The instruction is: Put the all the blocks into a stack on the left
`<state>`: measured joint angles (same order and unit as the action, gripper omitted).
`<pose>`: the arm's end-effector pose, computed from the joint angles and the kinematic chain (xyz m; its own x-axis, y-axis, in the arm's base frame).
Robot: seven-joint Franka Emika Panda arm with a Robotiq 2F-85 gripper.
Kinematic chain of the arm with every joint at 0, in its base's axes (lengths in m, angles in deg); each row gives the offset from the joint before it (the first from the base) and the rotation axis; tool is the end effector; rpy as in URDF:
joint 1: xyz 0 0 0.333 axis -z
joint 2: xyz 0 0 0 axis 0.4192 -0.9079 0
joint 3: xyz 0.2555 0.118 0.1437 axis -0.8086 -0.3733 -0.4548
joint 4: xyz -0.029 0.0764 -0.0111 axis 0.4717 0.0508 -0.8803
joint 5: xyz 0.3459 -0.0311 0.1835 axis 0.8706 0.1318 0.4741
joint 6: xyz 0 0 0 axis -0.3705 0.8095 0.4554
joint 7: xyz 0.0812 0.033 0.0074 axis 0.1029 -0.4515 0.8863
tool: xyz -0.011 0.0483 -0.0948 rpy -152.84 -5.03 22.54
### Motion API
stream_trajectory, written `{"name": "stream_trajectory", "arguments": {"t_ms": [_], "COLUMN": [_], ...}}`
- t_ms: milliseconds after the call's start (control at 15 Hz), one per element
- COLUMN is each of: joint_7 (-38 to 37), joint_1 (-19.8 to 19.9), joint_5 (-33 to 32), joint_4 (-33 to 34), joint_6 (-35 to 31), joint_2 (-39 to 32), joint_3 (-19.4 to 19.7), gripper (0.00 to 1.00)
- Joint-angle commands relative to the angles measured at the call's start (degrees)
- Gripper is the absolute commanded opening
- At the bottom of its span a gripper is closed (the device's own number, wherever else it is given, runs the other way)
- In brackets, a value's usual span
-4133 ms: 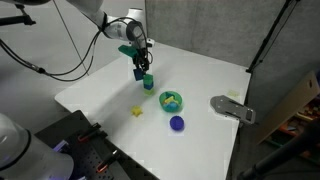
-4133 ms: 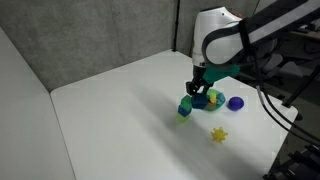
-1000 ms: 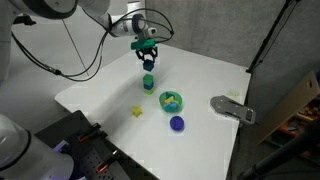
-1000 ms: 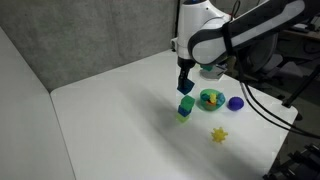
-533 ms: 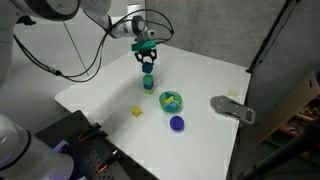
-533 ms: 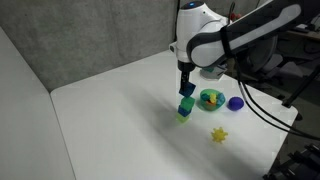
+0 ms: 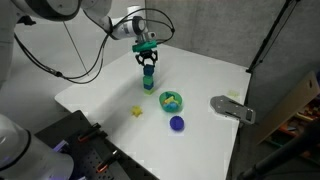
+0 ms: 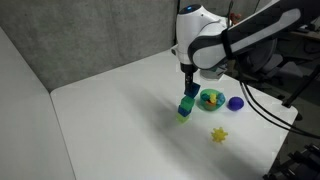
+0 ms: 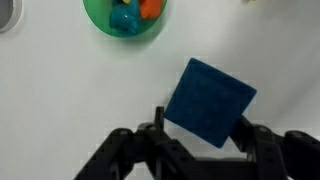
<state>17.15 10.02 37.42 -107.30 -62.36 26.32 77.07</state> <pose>0.6539 0.2053 0.2458 0.6691 0.7277 -0.1511 0.7421 -0.6431 0.1892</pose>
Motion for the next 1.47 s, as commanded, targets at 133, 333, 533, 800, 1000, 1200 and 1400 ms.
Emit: {"name": "stream_trajectory", "arguments": {"t_ms": [133,333,533,800,1000,1200,1400], "joint_7": [-1.43,-2.5,-3.56,-4.23,-4.62,-5.13,-6.27], "joint_1": [-0.01,-0.1,-0.28,-0.37,-0.58,-0.95,-1.6], "joint_5": [-1.28,-0.9,-0.71,-0.13,-0.02,-0.1,-0.64], "joint_4": [3.02,3.93,5.03,6.39,7.22,7.73,8.15], "joint_6": [1.85,1.98,2.41,3.29,4.91,6.54,7.27], "joint_2": [-1.89,-2.77,-3.64,-4.72,-5.11,-5.22,-5.35], "joint_3": [-0.2,-0.12,-0.06,-0.31,-0.37,-0.44,-0.19], "gripper": [0.38,0.38,0.38,0.38,0.38,0.38,0.38]}}
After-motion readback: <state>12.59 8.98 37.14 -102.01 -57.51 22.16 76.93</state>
